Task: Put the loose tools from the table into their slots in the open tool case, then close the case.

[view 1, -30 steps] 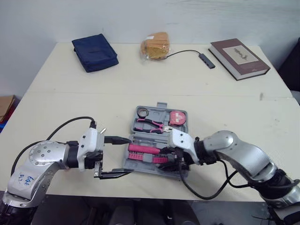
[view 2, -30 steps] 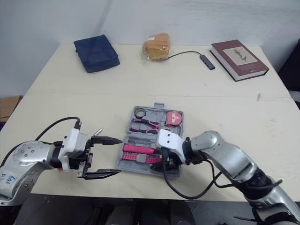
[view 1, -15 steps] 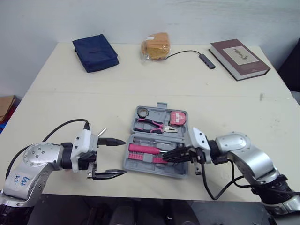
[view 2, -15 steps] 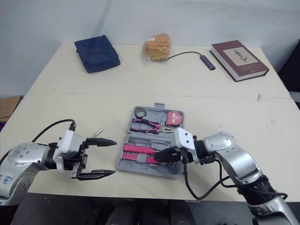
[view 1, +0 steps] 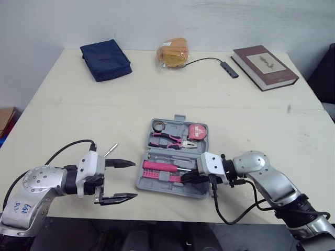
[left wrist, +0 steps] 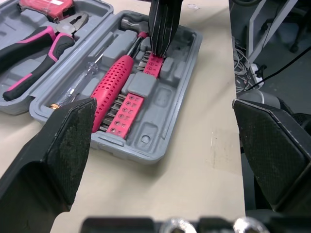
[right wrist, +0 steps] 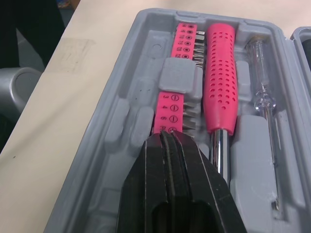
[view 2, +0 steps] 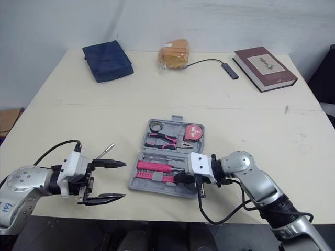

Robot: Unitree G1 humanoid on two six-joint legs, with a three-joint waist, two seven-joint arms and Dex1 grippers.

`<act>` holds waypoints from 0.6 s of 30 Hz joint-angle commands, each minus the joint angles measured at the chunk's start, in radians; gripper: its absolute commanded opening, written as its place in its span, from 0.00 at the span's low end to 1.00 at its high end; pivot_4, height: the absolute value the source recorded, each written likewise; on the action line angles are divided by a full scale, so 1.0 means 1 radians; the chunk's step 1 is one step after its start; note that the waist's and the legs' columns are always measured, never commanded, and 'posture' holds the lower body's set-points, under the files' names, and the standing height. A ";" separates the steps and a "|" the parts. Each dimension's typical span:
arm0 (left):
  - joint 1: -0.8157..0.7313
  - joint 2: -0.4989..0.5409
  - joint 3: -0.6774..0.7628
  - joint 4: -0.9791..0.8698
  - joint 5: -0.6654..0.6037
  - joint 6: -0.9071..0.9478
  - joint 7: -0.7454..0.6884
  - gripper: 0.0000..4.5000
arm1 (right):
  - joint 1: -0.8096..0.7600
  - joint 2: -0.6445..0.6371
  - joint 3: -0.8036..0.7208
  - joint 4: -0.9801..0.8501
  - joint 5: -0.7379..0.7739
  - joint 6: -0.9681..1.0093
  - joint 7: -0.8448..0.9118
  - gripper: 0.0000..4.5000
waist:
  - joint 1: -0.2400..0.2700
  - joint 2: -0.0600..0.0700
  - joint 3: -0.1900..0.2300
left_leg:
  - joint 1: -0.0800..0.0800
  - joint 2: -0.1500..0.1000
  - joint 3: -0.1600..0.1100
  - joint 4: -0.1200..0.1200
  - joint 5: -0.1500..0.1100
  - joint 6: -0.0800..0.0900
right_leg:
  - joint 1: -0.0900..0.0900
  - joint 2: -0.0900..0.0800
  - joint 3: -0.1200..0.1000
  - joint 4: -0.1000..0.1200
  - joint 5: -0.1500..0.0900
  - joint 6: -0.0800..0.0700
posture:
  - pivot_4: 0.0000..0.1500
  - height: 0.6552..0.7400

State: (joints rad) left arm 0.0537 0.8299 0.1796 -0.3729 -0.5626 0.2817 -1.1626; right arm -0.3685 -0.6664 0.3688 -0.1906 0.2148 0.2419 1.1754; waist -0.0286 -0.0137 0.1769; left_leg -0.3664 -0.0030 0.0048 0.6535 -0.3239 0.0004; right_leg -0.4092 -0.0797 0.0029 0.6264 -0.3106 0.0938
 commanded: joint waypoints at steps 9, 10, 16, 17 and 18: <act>0.054 -0.017 0.249 0.239 0.030 -0.109 0.079 1.00 | 0.126 -0.072 -0.389 0.082 0.271 -0.182 0.100 0.07 | 0.003 0.001 0.001 | -0.002 0.000 0.000 0.000 0.000 0.001 | -0.001 0.000 -0.001 -0.001 0.000 0.000 | 1.00 1.00; 0.062 -0.016 0.280 0.271 0.035 -0.123 0.086 1.00 | 0.139 -0.082 -0.426 0.092 0.289 -0.187 0.100 0.18 | 0.003 0.001 0.001 | -0.002 0.000 0.000 0.000 0.000 0.001 | -0.001 0.000 -0.001 -0.001 0.000 0.000 | 1.00 1.00; 0.163 -0.043 0.501 0.538 0.067 -0.265 0.141 1.00 | 0.257 -0.204 -0.669 0.454 0.190 -0.484 0.112 0.73 | 0.001 0.001 0.001 | -0.001 0.000 0.002 -0.001 -0.001 0.001 | -0.001 0.000 0.000 -0.002 0.000 0.000 | 1.00 1.00; 0.174 -0.050 0.513 0.561 0.075 -0.283 0.149 1.00 | 0.261 -0.214 -0.686 0.507 0.177 -0.515 0.107 0.85 | 0.001 0.001 0.001 | -0.001 0.000 0.003 -0.001 -0.001 0.002 | -0.001 0.000 0.000 -0.002 0.000 0.000 | 1.00 1.00; 0.178 -0.057 0.538 0.588 0.072 -0.289 0.176 1.00 | 0.258 -0.225 -0.709 0.582 0.162 -0.557 0.092 0.94 | 0.001 0.001 0.001 | -0.001 0.000 0.004 -0.001 -0.001 0.002 | 0.000 -0.001 0.001 -0.003 0.000 0.000 | 1.00 1.00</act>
State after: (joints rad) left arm 0.2299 0.7809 0.6720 0.1926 -0.4942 0.0252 -1.0145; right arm -0.1046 -0.8773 -0.2911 0.3271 0.3901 -0.2452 1.2823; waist -0.0273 -0.0128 0.1777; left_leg -0.3668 -0.0034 0.0090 0.6527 -0.3255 0.0033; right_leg -0.4094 -0.0806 0.0039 0.6239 -0.3104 0.0943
